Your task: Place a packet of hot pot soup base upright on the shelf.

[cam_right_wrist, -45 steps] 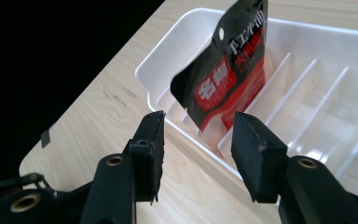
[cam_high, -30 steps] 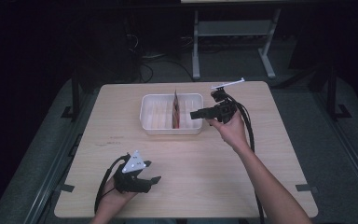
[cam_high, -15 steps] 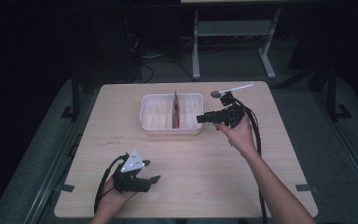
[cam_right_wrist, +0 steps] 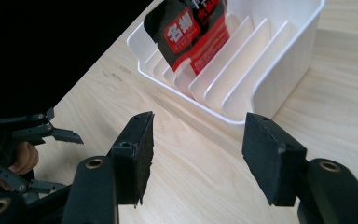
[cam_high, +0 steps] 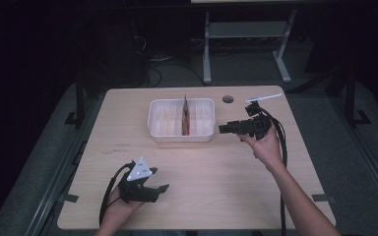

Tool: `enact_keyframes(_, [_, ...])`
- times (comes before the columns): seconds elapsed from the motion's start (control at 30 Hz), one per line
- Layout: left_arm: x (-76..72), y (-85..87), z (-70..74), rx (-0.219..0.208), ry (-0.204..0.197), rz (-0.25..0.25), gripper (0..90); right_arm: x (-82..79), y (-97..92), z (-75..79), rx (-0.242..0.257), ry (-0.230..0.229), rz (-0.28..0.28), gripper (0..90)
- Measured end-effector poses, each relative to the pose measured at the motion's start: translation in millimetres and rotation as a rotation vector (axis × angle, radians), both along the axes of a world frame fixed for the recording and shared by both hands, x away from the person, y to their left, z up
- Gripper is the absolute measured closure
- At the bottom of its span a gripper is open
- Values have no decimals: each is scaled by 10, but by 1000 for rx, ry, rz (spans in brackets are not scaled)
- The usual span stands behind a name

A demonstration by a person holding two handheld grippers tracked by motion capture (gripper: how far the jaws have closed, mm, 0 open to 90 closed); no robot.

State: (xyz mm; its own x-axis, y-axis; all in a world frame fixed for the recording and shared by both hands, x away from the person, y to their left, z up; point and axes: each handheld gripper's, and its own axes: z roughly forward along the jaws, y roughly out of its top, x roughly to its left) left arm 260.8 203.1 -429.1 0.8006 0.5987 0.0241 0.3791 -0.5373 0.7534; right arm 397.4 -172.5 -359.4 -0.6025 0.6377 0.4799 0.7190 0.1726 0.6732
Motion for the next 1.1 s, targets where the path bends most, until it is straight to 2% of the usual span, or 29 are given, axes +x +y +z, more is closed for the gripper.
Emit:
enact_keyframes(0.63, [14, 30, -2, -25, 5, 27, 277, -153, -294, -175, -2, 30, -31, 411])
enact_keyframes(1.1, [14, 26, -4, -21, 4, 29, 269, -277, -483, -278, 3, 49, -40, 404])
